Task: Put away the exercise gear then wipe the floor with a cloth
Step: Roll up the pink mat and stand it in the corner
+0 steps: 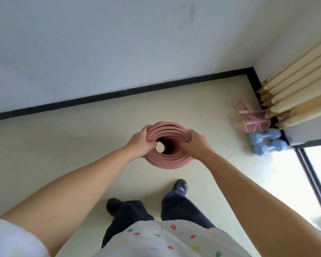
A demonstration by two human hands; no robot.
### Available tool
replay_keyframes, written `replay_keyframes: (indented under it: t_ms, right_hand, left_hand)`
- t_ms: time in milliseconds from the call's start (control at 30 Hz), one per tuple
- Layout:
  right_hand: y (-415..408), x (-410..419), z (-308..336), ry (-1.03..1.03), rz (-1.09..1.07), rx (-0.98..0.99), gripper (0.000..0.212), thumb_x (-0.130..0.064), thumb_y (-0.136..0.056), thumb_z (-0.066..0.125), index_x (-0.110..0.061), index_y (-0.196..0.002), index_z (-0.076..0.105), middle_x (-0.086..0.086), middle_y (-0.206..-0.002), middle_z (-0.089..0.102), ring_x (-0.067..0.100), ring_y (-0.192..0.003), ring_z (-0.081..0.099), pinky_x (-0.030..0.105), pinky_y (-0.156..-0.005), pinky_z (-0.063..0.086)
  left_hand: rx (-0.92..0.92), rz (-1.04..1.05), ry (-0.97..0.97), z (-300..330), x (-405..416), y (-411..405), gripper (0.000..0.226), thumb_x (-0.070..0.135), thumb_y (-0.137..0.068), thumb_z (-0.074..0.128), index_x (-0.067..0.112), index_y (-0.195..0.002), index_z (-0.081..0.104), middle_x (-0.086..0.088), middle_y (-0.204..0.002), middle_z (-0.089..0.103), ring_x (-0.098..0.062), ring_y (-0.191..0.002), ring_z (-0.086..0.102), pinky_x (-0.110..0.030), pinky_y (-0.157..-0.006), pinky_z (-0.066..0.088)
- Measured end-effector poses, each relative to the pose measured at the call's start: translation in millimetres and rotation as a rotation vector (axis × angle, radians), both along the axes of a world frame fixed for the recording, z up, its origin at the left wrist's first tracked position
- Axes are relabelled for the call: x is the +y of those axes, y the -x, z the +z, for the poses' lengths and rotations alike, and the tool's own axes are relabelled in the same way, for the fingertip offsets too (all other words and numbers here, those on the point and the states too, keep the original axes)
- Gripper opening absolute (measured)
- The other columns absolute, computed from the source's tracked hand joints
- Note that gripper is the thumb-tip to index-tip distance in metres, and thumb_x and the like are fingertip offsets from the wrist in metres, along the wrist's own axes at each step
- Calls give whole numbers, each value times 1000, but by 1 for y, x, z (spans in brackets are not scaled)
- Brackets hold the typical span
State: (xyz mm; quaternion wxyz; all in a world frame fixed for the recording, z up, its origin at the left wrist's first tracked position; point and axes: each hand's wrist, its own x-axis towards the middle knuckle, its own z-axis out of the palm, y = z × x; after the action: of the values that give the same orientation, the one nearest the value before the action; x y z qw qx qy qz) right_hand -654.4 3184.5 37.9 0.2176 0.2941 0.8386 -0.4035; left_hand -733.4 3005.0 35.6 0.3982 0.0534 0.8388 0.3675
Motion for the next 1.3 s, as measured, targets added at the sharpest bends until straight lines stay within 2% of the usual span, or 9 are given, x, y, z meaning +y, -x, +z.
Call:
replay_keyframes:
  t_ms: [233,400,500,633,733,833,1067,1200,1300]
  right_hand:
    - [11,154,9,-37,-172,-15,25,-22,-81,59,-18,-104,55,2,-83,58,23,-73,57,28,-59,44]
    - [46,242,9,-76,-275,-20,21,-24,-81,61,-16,-99,53,5,-88,61,24,-73,60,26,-53,43]
    - [75,290,10,-92,-378,-16,16,-25,-82,61,-18,-94,52,1,-83,57,18,-67,57,23,-48,42]
    - [121,345,12,-80,-507,-18,30,-25,-84,59,-15,-112,56,4,-92,61,23,-79,60,27,-58,48]
    - [152,388,15,-59,-618,1,34,-23,-86,58,-15,-119,55,-2,-83,59,15,-67,57,17,-47,40]
    - [173,433,12,-34,-770,39,33,-22,-88,56,-13,-120,54,-8,-75,50,4,-61,49,16,-45,36]
    - [218,573,-18,54,-1041,97,31,-24,-88,57,-9,-115,56,1,-88,59,18,-76,56,28,-62,45]
    - [248,660,-42,109,-1086,91,33,-26,-89,57,-9,-118,55,5,-95,62,18,-74,58,22,-52,41]
    - [269,715,-63,116,-1109,80,39,-28,-89,58,-10,-123,54,5,-99,60,22,-84,55,26,-67,43]
  left_hand:
    - [23,-189,-10,0,173,38,58,12,-86,54,24,-139,35,0,-107,57,-20,-89,57,-21,-51,45]
    - [45,-399,0,-1,277,100,53,15,-89,54,21,-139,36,2,-110,57,-15,-92,55,-23,-73,46]
    - [65,-519,0,-4,339,145,52,19,-87,56,23,-136,38,1,-114,60,-15,-93,58,-23,-69,48]
    - [55,-604,12,-2,416,207,58,21,-83,60,26,-137,39,2,-107,62,-17,-91,64,-35,-74,59]
    - [100,-648,18,6,478,245,56,20,-82,62,25,-135,43,7,-103,59,-14,-89,60,-29,-75,52]
    - [157,-630,8,10,542,268,48,21,-81,64,21,-127,50,6,-100,60,-12,-83,55,-25,-73,42]
    - [54,-308,3,-7,697,294,27,21,-81,67,11,-102,55,-6,-101,64,-20,-84,59,-30,-71,46]
    - [-121,-135,-63,-31,778,310,55,11,-74,69,20,-124,47,-8,-112,61,-26,-95,61,-40,-85,53]
    - [-195,-166,-87,-52,839,333,56,5,-75,63,25,-123,45,-8,-111,61,-29,-99,61,-49,-88,53]
